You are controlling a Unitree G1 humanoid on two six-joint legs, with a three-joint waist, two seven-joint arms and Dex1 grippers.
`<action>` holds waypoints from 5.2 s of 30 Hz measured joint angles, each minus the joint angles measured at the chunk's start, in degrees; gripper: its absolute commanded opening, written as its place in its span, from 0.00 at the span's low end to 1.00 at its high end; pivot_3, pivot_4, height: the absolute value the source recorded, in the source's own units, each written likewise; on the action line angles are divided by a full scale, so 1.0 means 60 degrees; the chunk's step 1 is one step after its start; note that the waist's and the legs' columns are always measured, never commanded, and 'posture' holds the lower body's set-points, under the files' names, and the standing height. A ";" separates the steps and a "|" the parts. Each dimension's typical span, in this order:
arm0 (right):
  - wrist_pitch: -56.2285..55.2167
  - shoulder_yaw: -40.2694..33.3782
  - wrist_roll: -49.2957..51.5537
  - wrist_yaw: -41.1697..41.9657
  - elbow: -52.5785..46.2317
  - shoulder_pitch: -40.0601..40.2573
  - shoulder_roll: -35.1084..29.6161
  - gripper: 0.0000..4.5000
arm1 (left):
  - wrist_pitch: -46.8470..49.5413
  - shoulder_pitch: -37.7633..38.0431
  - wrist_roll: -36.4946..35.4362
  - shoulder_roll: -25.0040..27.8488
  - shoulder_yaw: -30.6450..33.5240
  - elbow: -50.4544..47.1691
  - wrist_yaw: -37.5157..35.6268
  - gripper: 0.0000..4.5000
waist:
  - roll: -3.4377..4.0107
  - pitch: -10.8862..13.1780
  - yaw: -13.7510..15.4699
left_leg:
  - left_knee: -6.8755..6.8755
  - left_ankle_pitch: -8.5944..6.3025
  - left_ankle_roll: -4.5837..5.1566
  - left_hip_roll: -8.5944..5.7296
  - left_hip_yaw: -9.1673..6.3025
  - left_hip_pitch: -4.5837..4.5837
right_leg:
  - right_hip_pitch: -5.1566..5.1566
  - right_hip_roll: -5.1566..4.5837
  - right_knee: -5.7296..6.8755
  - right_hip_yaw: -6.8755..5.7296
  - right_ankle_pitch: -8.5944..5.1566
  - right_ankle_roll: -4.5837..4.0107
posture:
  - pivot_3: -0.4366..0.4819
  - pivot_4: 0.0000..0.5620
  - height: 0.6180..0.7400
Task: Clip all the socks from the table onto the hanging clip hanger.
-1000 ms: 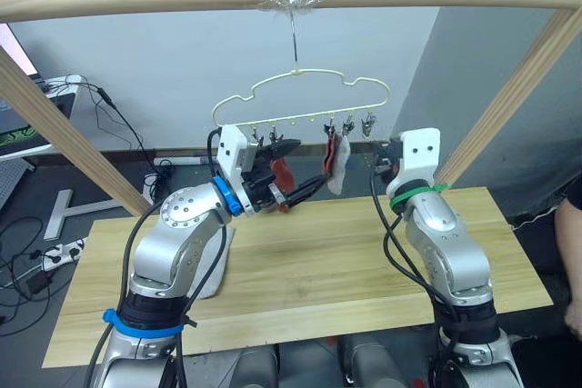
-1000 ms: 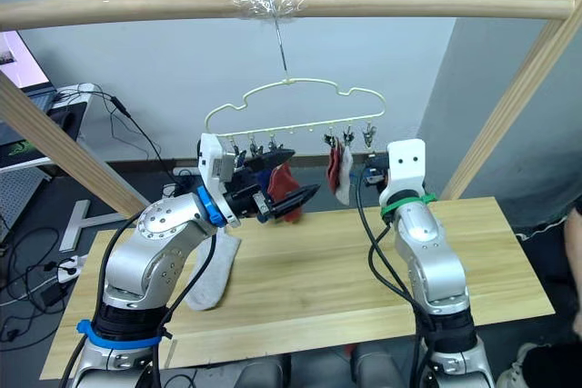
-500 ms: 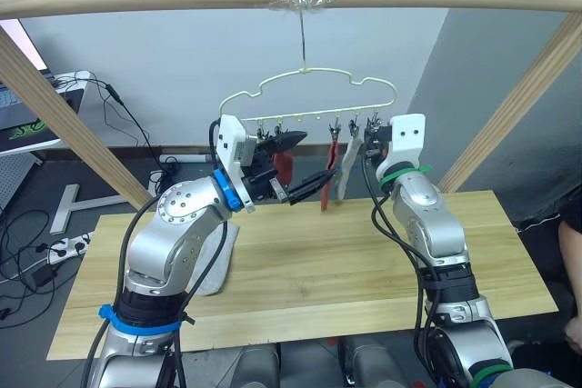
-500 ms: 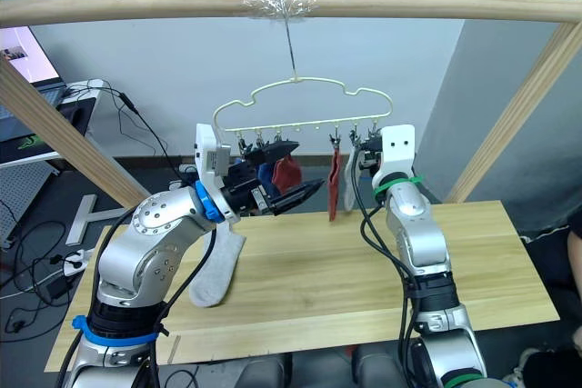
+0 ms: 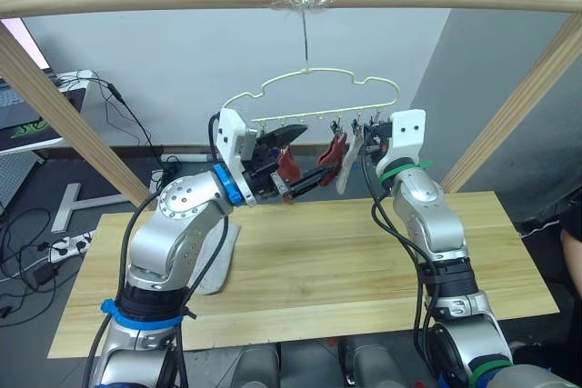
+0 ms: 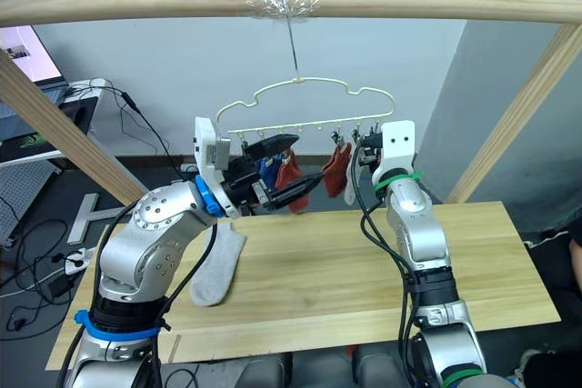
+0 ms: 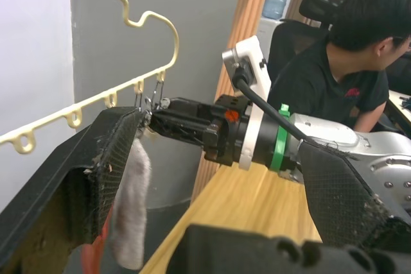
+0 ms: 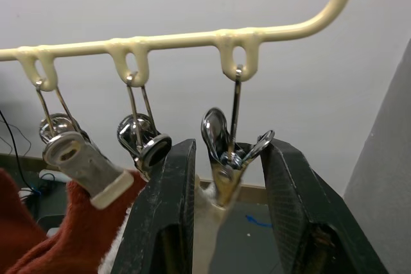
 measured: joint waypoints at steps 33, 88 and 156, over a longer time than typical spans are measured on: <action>-0.0227 -0.0008 -0.0054 0.0167 0.0562 -0.0456 -0.0086 0.00 | -0.0157 0.0019 0.0008 -0.0182 -0.0010 0.0016 0.0068 1.00 | 0.0001 0.0001 0.0045 | -0.0001 0.0000 0.0000 0.0001 0.0000 0.0000 | 0.0000 0.0000 -0.0001 0.0000 0.0000 0.0000 | 0.67 0.32 1.00; 0.4992 -0.0446 0.1120 0.1485 -0.3199 0.0049 -0.1697 0.00 | 0.0247 0.2638 0.2476 -0.1149 -0.0148 0.4810 0.0842 0.01 | -0.0003 0.0004 -0.0024 | 0.0006 -0.0001 0.0002 -0.0003 -0.0004 0.0000 | 0.0011 -0.0008 -0.0005 -0.0008 -0.0002 0.0000 | 0.60 0.33 1.00; 0.9888 -0.3128 0.7685 -0.2255 -0.5182 -0.0447 -0.3967 1.00 | -0.1965 -0.1110 0.2281 -0.5294 -0.1344 0.5853 0.2173 0.43 | 0.0007 0.0005 -0.0496 | -0.0005 -0.0005 0.0012 -0.0018 0.0001 -0.0014 | -0.0002 -0.0005 -0.0016 0.0008 -0.0038 0.0064 | 0.50 0.28 1.00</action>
